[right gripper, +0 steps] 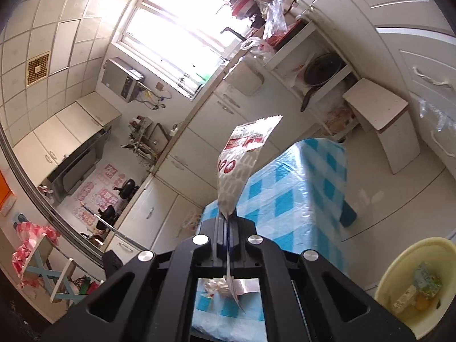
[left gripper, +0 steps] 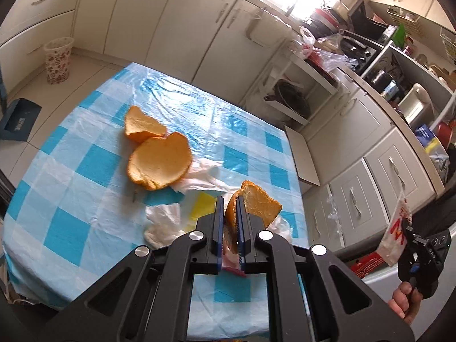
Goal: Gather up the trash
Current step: 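Carry the paper bag to the yellow bin and open the right gripper, then bring both open grippers back over the table trash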
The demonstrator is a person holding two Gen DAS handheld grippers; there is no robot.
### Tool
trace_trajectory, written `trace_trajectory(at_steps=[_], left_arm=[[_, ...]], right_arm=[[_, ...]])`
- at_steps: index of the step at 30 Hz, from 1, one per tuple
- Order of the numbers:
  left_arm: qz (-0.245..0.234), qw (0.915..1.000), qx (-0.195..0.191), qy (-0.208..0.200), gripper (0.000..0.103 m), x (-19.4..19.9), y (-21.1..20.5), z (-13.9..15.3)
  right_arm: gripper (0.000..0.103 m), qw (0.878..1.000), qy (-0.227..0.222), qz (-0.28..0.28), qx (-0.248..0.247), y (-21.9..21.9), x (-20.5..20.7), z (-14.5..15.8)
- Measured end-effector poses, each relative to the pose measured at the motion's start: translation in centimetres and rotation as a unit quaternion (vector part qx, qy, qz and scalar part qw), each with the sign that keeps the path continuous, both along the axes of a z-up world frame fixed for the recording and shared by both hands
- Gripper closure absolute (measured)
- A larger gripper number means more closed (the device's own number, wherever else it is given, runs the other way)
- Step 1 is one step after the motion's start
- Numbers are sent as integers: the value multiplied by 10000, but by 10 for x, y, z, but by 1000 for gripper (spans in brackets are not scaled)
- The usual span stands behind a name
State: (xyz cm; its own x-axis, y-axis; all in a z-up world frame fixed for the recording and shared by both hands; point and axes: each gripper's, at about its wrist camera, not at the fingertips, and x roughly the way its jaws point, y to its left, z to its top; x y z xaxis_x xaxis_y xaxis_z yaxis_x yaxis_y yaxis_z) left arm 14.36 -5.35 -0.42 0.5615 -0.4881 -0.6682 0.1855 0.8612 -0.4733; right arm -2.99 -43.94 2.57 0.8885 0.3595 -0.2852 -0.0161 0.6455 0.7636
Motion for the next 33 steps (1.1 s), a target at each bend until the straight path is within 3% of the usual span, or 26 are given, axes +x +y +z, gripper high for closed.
trace_trajectory(at_steps=[8, 14, 19, 22, 25, 27, 28, 30, 33], left_arm=[[-1069, 9942, 40, 93, 95, -45, -115, -4], [-1765, 9833, 339, 273, 95, -83, -205, -27], [-2003, 9765, 706, 374, 95, -102, -263, -54], [-2076, 9719, 1009, 465, 95, -107, -298, -76], [-2288, 9614, 1354, 706, 95, -106, -331, -100], [-2402, 9545, 1512, 909, 90, -106, -348, -115], [-2462, 9514, 1564, 986, 87, -106, -352, -120], [-2510, 9510, 1520, 969, 67, -108, -351, -119], [-2494, 9543, 1490, 702, 54, -110, -342, -107]], right_arm=[[101, 9930, 969, -518, -435, -38, -24, -32], [101, 9852, 1477, -763, -426, -59, -38, -56], [101, 9796, 1786, -792, -475, -65, -39, -69], [101, 9671, 2332, -785, -638, -64, -33, -87], [100, 9345, 3257, -763, -1219, -59, -22, -111], [78, 9129, 3726, -677, -1523, -56, -16, -126], [57, 9075, 3827, -751, -1559, -57, -18, -129], [53, 9054, 3822, -842, -1645, -61, -20, -127], [52, 9140, 3561, -1006, -1663, -64, -23, -111]])
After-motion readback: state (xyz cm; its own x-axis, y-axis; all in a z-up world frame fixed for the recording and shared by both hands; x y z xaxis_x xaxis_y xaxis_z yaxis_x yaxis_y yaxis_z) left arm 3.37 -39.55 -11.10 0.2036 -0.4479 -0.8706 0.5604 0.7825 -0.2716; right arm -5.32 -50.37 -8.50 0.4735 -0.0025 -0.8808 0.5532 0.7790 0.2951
